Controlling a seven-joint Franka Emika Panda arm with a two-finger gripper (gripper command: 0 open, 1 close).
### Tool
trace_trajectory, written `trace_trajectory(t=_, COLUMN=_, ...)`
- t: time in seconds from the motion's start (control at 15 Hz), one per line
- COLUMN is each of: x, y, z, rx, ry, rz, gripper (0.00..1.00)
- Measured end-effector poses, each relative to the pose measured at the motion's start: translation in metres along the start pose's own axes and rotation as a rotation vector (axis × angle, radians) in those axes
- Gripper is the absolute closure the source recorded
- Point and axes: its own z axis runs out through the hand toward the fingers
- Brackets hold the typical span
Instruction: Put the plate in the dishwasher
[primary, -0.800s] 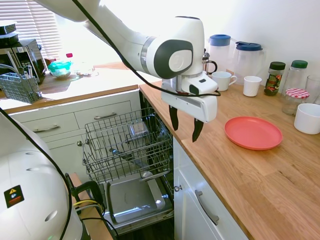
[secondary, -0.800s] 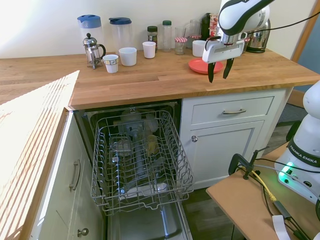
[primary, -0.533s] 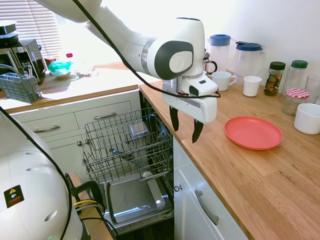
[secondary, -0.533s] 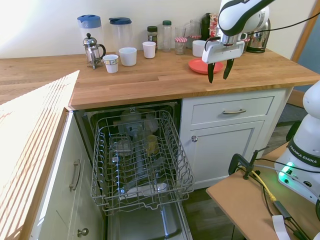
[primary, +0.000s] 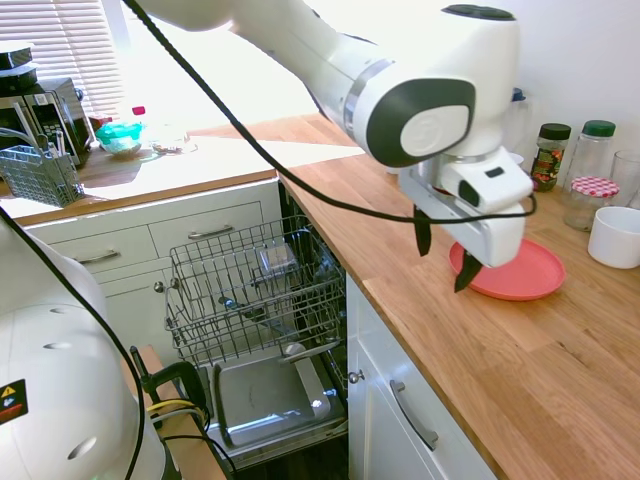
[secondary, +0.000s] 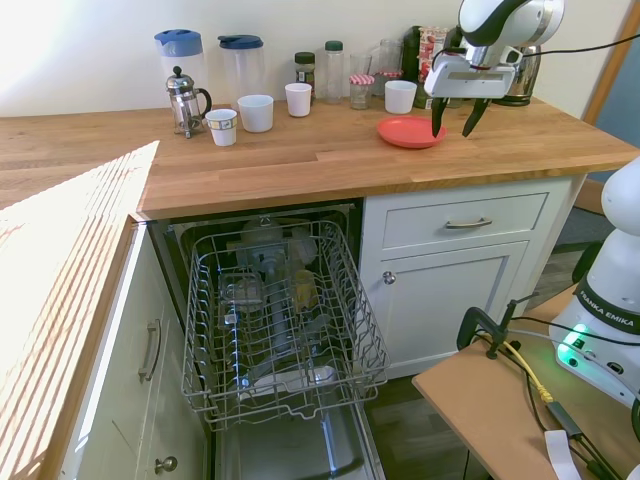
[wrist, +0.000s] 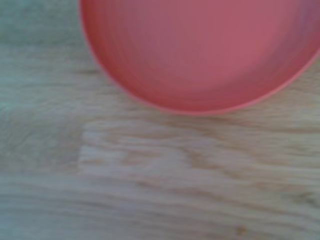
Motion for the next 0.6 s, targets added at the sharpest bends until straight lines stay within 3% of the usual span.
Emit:
trace_trajectory(t=0.33, x=0.06, y=-0.018, z=0.008, rx=0.131, ry=0.011, rz=0.081, gripper=0.0)
trace_trajectory(t=0.6, x=0.092, y=-0.031, z=0.03, rx=0.125, ry=0.001, rz=0.128, gripper=0.0)
